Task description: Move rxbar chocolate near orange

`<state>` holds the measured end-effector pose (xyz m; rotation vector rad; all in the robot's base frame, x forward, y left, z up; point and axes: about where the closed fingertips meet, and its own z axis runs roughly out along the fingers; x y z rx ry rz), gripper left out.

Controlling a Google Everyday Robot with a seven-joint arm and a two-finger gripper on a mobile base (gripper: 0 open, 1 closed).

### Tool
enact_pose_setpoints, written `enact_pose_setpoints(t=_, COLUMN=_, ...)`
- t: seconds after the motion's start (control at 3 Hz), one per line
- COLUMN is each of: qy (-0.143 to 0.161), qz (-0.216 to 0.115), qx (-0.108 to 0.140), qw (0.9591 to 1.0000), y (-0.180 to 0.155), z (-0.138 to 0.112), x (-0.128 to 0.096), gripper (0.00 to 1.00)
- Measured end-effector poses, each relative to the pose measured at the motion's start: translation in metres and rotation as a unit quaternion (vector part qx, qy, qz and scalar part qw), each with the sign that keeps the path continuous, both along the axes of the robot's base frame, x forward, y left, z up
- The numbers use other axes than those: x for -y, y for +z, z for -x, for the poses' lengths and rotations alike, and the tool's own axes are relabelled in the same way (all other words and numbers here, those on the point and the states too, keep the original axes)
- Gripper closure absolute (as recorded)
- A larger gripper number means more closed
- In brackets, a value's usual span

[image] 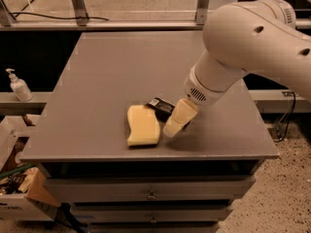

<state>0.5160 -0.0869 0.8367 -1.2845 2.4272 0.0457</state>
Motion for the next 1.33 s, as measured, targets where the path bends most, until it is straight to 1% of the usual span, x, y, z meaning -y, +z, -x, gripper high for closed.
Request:
enact_pose_setpoints(t=0.33, qy=-0.003, qz=-0.020, qx=0.026, qw=0.9994, y=0.009, z=0.006, x=0.021, gripper=0.00)
enact_pose_setpoints(t=0.67, qy=-0.004, qz=-0.065, qx=0.064, qw=0.9958, y=0.015, z=0.010, x=0.047, gripper=0.00)
enact_pose_setpoints(t=1.0, qy=0.007, qz=-0.112, qx=0.091, qw=0.9895, y=0.025, z=0.010, x=0.063, gripper=0.00)
enact_pose_setpoints(t=1.33, qy=0.038, qz=-0.112, qx=0.103, qw=0.9875, y=0.030, z=0.014, x=0.058, gripper=0.00)
